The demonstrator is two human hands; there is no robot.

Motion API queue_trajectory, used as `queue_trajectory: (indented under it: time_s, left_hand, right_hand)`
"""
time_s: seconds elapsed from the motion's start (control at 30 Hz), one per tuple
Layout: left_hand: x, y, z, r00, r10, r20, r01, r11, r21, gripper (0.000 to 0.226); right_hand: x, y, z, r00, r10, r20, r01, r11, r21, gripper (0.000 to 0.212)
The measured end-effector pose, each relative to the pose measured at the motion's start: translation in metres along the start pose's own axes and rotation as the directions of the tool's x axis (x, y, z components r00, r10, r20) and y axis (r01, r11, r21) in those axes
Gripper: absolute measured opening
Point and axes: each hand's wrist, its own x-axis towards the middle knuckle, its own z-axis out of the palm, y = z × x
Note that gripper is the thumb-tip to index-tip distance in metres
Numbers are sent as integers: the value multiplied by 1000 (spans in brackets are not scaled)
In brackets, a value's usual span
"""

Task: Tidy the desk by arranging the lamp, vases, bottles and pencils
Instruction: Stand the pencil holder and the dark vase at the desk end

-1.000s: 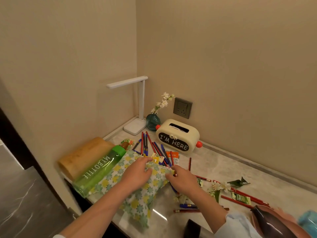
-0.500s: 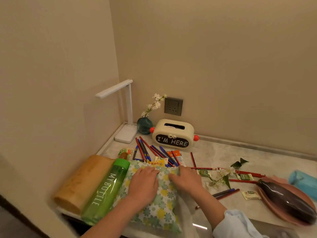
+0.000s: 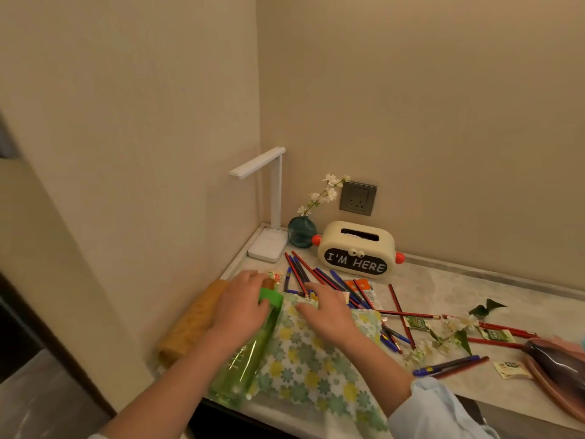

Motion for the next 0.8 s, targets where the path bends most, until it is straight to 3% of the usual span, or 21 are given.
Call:
queue_trajectory:
  time_s: [0.1, 0.2, 0.37, 0.5, 0.63, 0.8]
  left_hand:
    - [3, -35, -13, 993, -38, 110, 16, 981, 193, 53]
    - [5, -49, -16, 975, 13, 220, -69, 965, 253, 48]
    - [-4, -45, -12, 986, 79, 147, -122, 942, 313, 38]
    - [-7, -33, -15, 997, 54, 47, -68, 918, 391, 41]
    - [-2, -28, -28, 1000, 16, -5, -14, 946, 325, 33]
    - [3, -16, -46, 999, -5, 40, -7, 961, 276, 28]
  right_hand:
    - [3, -25, 19, 997, -66, 37, 65, 998, 22, 55]
    - [3, -36, 33, 994, -78, 73, 74, 996, 49, 55]
    - [-2, -35, 38, 994, -51, 95, 38, 990, 138, 47]
    - [0, -28, 36, 991, -44, 127, 18, 979, 202, 49]
    - [3, -32, 33, 988, -47, 148, 2, 957, 290, 50]
    - [2, -44, 28, 978, -106, 182, 25, 917, 398, 62]
